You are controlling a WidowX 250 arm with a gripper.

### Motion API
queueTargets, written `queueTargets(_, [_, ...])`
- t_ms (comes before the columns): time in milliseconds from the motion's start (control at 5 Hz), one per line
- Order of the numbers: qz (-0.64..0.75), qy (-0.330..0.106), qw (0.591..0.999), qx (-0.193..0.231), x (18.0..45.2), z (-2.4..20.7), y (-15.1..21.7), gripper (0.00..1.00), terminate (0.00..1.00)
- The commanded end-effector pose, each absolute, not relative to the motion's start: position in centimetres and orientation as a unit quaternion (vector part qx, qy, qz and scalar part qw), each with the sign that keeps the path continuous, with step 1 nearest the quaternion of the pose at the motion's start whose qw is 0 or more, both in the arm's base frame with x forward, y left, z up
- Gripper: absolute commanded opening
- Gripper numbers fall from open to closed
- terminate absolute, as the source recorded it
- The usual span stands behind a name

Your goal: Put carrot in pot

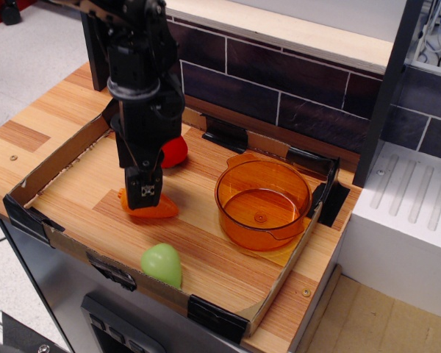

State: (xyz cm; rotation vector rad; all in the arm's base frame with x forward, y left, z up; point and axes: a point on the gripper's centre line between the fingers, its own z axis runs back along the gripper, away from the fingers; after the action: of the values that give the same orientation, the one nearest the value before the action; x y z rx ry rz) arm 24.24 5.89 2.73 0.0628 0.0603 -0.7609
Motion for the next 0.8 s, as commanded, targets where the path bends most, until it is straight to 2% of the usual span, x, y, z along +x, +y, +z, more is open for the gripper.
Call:
queueTargets(0, [-0.377, 0.028, 0.924, 0.052, 25.1, 1.5, 5.9, 1.00, 0.00])
queueTargets(400, [-0.373, 0.037, 0.925, 0.057, 24.8, 0.7, 5.8, 1.00, 0.00])
queueTargets(600, [-0.372, 0.042, 0.925, 0.057, 24.8, 0.5, 5.8, 0.00, 0.00])
